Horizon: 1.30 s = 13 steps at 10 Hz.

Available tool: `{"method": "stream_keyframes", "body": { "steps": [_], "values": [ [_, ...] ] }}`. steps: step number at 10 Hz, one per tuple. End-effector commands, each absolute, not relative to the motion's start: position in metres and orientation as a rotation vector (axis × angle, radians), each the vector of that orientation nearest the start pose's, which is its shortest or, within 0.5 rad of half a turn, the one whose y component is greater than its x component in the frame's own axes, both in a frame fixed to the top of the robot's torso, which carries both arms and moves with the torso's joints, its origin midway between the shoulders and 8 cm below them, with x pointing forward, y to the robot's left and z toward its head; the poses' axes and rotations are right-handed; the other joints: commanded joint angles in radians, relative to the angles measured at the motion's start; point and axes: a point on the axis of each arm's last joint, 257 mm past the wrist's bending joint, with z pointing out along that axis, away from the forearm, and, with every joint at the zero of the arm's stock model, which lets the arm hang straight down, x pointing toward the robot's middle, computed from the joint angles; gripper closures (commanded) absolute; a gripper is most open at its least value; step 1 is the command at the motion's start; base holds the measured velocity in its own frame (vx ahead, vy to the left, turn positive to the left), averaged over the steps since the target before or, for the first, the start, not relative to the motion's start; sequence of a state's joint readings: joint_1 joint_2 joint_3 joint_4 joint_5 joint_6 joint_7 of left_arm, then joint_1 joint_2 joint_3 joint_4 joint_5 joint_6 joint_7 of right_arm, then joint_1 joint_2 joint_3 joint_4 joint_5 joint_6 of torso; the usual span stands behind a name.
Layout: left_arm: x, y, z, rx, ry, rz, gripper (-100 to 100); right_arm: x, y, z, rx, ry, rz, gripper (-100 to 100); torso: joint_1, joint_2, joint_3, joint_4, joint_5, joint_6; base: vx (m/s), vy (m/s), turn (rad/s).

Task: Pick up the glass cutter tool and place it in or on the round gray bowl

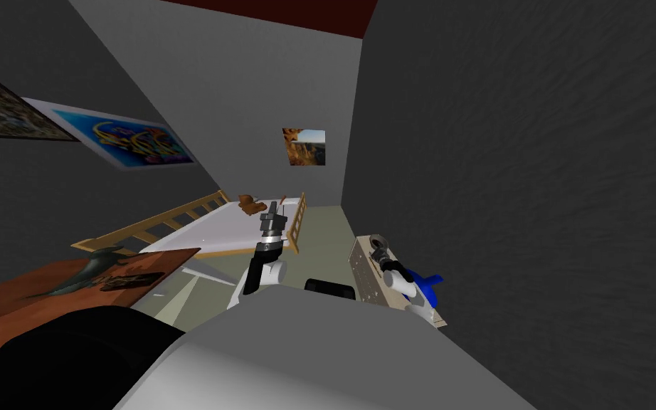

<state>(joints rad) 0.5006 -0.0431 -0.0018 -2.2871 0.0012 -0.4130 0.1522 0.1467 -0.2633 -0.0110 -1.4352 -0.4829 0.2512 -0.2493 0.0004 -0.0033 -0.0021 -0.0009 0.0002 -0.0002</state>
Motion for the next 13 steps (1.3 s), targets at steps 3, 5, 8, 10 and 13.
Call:
{"method": "stream_keyframes", "body": {
  "steps": [3, 5, 8, 10, 13],
  "values": [
    [0.356, 0.286, 0.011, -0.815, 0.579, -1.424, 0, 0.44, -0.34, -0.451, 2.198, 1.155, 1.085, -100, 0.0, 0.0, 0.0, 0.0, 0.0, 0.0, 0.048, 0.025, -0.073],
    [0.356, 0.286, 0.011, -0.815, 0.579, -1.424, 0, 0.432, -0.343, -0.47, 2.286, 1.143, 1.044, -100, 0.0, 0.0, 0.0, 0.0, 0.0, 0.0, 0.052, 0.027, -0.076],
    [0.356, 0.286, 0.011, -0.815, 0.579, -1.424, 0, 0.423, -0.349, -0.491, 2.427, 1.105, 0.991, -100, 0.0, 0.0, 0.0, 0.0, 0.0, 0.0, 0.052, 0.026, -0.086],
    [0.356, 0.286, 0.011, -0.815, 0.579, -1.424, 0, 0.407, -0.355, -0.513, 2.524, 1.082, 0.92, -100, 0.0, 0.0, 0.0, 0.0, 0.0, 0.0, 0.049, 0.035, -0.062],
    [0.356, 0.286, 0.011, -0.815, 0.579, -1.424, 0, 0.395, -0.36, -0.529, 2.65, 1.03, 0.852, -100, 0.0, -0.001, 0.0, 0.0, 0.0, 0.0, 0.059, 0.026, -0.078]
  ]
}}
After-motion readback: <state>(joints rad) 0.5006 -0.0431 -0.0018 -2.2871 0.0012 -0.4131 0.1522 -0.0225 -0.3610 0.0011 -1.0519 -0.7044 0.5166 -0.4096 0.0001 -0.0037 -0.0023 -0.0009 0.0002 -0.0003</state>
